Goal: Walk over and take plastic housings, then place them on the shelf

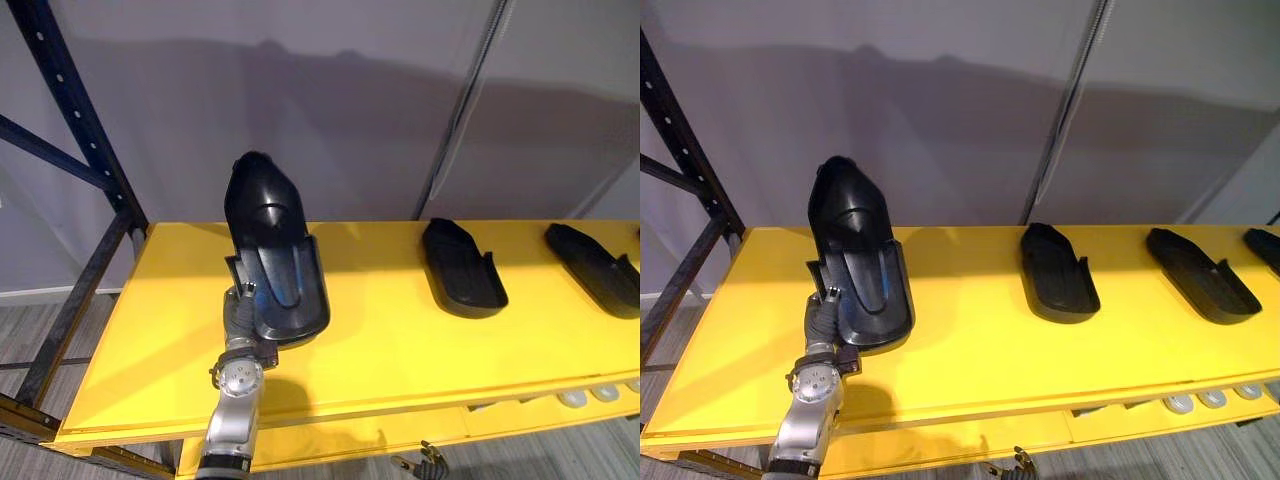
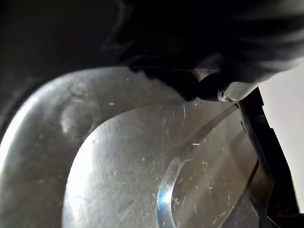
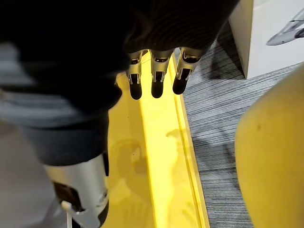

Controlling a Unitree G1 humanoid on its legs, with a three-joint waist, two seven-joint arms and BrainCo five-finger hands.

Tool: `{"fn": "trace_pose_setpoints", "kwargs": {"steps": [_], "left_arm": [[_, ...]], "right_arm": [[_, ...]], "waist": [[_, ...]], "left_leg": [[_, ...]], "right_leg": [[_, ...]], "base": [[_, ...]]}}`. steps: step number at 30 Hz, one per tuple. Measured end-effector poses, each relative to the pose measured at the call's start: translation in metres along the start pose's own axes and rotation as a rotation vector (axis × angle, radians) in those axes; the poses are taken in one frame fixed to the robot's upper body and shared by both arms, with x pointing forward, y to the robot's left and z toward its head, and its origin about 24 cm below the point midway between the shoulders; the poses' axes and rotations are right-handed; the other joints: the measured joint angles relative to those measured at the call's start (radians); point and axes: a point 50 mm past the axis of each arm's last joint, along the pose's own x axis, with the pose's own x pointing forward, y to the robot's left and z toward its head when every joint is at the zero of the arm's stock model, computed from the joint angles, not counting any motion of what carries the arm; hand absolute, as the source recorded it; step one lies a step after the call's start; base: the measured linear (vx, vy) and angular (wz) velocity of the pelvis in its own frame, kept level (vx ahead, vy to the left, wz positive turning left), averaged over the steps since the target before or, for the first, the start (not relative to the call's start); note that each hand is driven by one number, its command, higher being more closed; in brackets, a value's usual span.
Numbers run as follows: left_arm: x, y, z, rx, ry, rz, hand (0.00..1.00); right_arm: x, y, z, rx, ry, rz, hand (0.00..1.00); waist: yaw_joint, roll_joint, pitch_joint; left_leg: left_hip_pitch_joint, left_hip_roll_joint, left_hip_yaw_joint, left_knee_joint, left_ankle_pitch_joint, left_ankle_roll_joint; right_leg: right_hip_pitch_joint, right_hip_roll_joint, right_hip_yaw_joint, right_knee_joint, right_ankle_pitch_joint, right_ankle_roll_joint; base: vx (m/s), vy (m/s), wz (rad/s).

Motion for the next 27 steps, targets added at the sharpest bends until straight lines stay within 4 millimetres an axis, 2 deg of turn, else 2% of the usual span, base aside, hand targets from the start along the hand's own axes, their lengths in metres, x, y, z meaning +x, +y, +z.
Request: {"fn": "trace_pose_setpoints", "kwargs": {"steps": [3, 8, 9, 17, 27], "left_arm": [[0.004, 0.004, -0.015, 0.023, 0.08, 0.018, 1.0], [0.017, 0.002, -0.016, 0.035, 0.109, 0.019, 1.0], [0.02, 0.004, -0.017, 0.032, 0.121, 0.029, 0.0], [0.032, 0.007, -0.009, 0.058, 0.11, 0.06, 0.0], [0.026, 0.007, -0.008, 0.044, 0.104, 0.1, 0.0]], "right_arm": [[0.002, 0.0, 0.001, -0.007, 0.006, 0.007, 0.0], [0.003, 0.0, 0.001, -0.008, 0.014, 0.018, 0.0], [0.003, 0.0, 0.001, -0.008, 0.016, 0.019, 0.0], [0.006, 0.0, 0.0, 0.006, 0.041, 0.019, 0.0], [0.007, -0.001, 0.002, 0.009, 0.038, 0.018, 0.0]], "waist": [[-0.019, 0.003, -0.003], [-0.021, 0.005, -0.004], [-0.027, 0.007, -0.006], [-0.03, 0.006, -0.009], [-0.029, 0.005, 0.007]], "left_leg": [[0.018, -0.003, 0.0, -0.069, 0.046, -0.001], [0.019, -0.013, -0.001, -0.109, 0.077, 0.007], [0.017, -0.016, -0.001, -0.11, 0.077, 0.007], [0.01, -0.022, 0.0, -0.106, 0.077, 0.009], [0.041, -0.02, 0.009, -0.107, 0.063, 0.007]], "right_leg": [[-0.018, 0.011, -0.002, -0.012, 0.012, -0.008], [-0.021, 0.015, 0.003, -0.037, 0.027, -0.01], [-0.021, 0.012, 0.004, -0.041, 0.029, -0.01], [0.007, 0.013, 0.02, -0.103, 0.072, -0.009], [0.039, 0.017, 0.026, -0.123, 0.077, -0.016]], "base": [[-0.19, -0.051, 0.0], [-0.12, 0.001, 0.0], [-0.04, 0.026, 0.0], [0.01, 0.003, -0.01], [-0.02, -0.001, -0.03]]}}
